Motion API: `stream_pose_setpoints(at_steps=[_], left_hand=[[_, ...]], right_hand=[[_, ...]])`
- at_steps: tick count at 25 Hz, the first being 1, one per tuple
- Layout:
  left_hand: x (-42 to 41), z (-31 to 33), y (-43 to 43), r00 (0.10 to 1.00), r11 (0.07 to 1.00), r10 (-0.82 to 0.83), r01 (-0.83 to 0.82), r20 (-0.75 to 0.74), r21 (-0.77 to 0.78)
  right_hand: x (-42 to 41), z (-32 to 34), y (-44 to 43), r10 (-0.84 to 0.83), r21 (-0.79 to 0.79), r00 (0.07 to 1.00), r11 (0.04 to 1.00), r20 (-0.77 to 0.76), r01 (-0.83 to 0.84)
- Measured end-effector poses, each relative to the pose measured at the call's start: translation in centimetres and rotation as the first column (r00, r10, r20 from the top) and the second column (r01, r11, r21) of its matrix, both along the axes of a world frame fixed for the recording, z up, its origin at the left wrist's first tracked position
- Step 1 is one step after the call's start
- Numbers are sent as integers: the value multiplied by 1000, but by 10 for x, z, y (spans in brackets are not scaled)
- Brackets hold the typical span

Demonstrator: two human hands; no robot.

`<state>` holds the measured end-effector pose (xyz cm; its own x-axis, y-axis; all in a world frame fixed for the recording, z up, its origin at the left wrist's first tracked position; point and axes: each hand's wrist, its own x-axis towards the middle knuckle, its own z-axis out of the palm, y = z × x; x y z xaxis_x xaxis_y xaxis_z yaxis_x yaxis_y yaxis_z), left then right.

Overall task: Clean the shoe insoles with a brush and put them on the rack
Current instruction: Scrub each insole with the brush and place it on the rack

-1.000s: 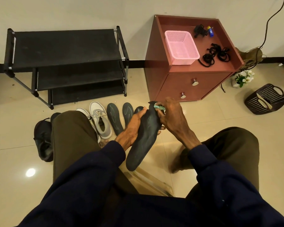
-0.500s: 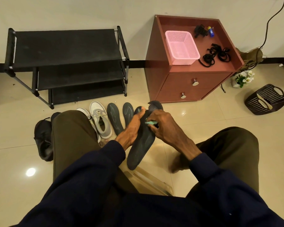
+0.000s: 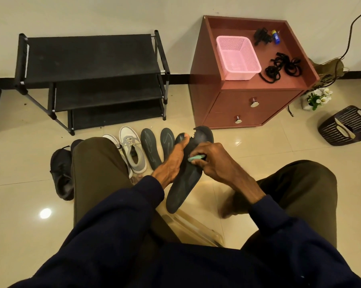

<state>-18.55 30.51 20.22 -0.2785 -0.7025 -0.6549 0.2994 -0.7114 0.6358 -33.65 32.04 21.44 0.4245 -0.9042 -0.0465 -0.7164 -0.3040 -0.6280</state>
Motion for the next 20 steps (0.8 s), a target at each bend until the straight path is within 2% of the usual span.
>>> stream_pose_setpoints(at_steps=[3, 5, 8, 10, 14, 18, 20], left_hand=[[-3, 2, 0, 996, 998, -31, 36, -83, 61], [-4, 4, 1, 992, 993, -35, 48, -123, 104], [-3, -3, -1, 996, 999, 10, -6, -83, 53], [-1, -6, -3, 999, 998, 54, -54, -1, -19], [-1, -8, -6, 995, 998, 38, -33, 87, -48], [-2, -10, -9, 997, 997, 64, -62, 46, -37], [-1, -12, -9, 996, 997, 79, -78, 34, -24]], right_hand=[[-12, 2, -12, -203, 65, 973, 978, 113, 197], [-17, -4, -13, -279, -49, 953, 957, 116, 286], [-18, -17, -8, -253, -262, 965, 929, 60, 260], [-19, -23, -6, -229, -260, 973, 939, 18, 226], [-14, -28, -3, -242, -237, 969, 946, -53, 223], [-7, -32, -2, -328, -293, 943, 908, -54, 299], [-1, -32, 1, -293, -317, 955, 910, -40, 266]])
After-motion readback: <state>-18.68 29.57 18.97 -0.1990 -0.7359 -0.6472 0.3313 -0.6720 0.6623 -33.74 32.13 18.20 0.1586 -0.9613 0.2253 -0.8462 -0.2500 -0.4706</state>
